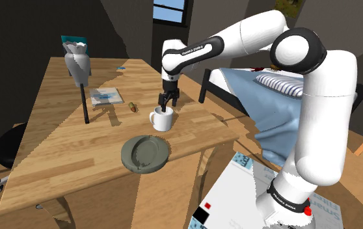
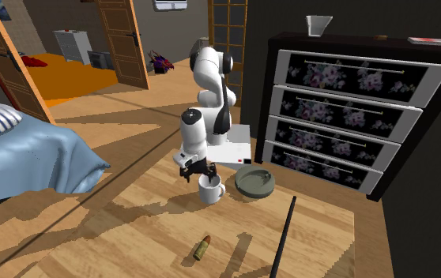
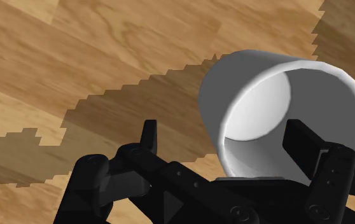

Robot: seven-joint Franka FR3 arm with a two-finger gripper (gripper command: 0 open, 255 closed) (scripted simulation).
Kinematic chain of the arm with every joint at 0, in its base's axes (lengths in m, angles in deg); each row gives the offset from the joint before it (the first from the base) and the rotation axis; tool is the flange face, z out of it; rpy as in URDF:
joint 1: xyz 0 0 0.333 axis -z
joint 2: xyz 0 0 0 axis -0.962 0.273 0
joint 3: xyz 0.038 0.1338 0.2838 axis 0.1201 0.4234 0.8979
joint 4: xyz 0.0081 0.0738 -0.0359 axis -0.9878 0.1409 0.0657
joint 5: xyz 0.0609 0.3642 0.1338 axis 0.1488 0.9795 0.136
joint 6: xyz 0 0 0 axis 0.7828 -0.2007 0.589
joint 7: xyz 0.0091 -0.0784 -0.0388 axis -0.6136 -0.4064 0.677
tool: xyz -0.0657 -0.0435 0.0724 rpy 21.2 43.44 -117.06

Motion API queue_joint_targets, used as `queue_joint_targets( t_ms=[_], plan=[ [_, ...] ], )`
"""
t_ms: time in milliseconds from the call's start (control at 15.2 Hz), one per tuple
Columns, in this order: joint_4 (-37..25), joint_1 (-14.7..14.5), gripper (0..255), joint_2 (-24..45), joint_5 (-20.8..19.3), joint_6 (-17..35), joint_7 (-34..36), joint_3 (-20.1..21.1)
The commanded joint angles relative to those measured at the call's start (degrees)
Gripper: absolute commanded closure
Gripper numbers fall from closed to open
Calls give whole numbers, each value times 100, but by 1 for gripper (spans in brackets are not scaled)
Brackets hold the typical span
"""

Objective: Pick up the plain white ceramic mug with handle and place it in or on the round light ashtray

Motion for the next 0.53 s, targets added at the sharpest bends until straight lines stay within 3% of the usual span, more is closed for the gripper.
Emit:
queue_joint_targets(
  t_ms=[0, 462],
  plan=[
    [80, 0, 0, 57, -1, 139, 0, 0],
    [192, -1, 0, 122, -2, 317, 0, -1]
  ],
)
